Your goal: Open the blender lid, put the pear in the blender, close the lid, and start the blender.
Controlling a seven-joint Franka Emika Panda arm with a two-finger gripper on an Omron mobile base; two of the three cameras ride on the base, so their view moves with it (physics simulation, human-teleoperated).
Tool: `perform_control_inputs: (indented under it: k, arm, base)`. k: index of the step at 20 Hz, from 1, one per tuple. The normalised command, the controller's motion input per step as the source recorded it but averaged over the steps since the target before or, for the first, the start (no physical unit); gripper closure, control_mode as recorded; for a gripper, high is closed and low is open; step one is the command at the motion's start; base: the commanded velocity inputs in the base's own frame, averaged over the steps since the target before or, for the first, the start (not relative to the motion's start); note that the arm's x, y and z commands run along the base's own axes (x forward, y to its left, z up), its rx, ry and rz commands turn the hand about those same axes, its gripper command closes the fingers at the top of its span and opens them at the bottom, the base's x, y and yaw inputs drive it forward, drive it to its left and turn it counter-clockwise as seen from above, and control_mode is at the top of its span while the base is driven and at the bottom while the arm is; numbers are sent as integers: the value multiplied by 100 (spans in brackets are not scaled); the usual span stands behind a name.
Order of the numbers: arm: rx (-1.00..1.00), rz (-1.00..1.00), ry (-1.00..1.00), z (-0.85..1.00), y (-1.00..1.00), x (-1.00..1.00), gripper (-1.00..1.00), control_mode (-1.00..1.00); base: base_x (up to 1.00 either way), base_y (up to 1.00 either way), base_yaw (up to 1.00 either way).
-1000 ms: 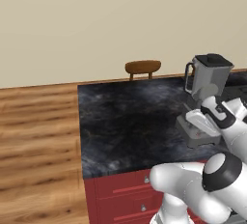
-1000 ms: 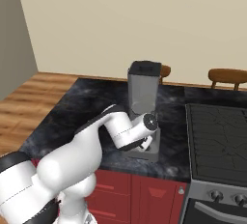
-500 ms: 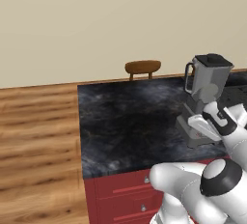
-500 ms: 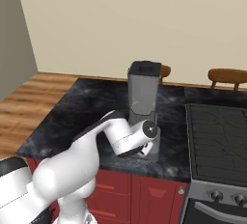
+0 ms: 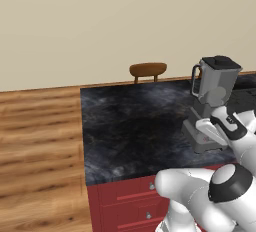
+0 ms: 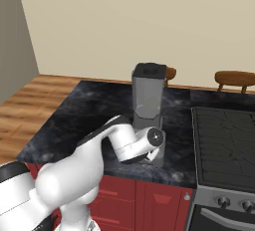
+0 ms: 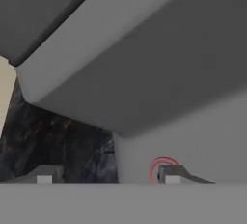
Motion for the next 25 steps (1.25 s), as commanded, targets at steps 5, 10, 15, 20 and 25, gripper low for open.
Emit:
perform_control_inputs:
  k: [5, 10, 15, 20, 25]
  arm:
    - [0, 0, -9, -32, 0, 8, -100, -100]
    - [0, 0, -5, 17, 0, -32, -100, -100]
    - [0, 0, -10, 91, -3, -65, -100, -100]
    - [-1, 0, -9, 98, -3, -48, -100, -100]
    - [-2, 0, -7, 73, 0, -28, -100, -100]
  base:
    - [0, 0, 0]
    - [0, 0, 0]
    - [0, 0, 0]
    - [0, 0, 0]
    - [0, 0, 0]
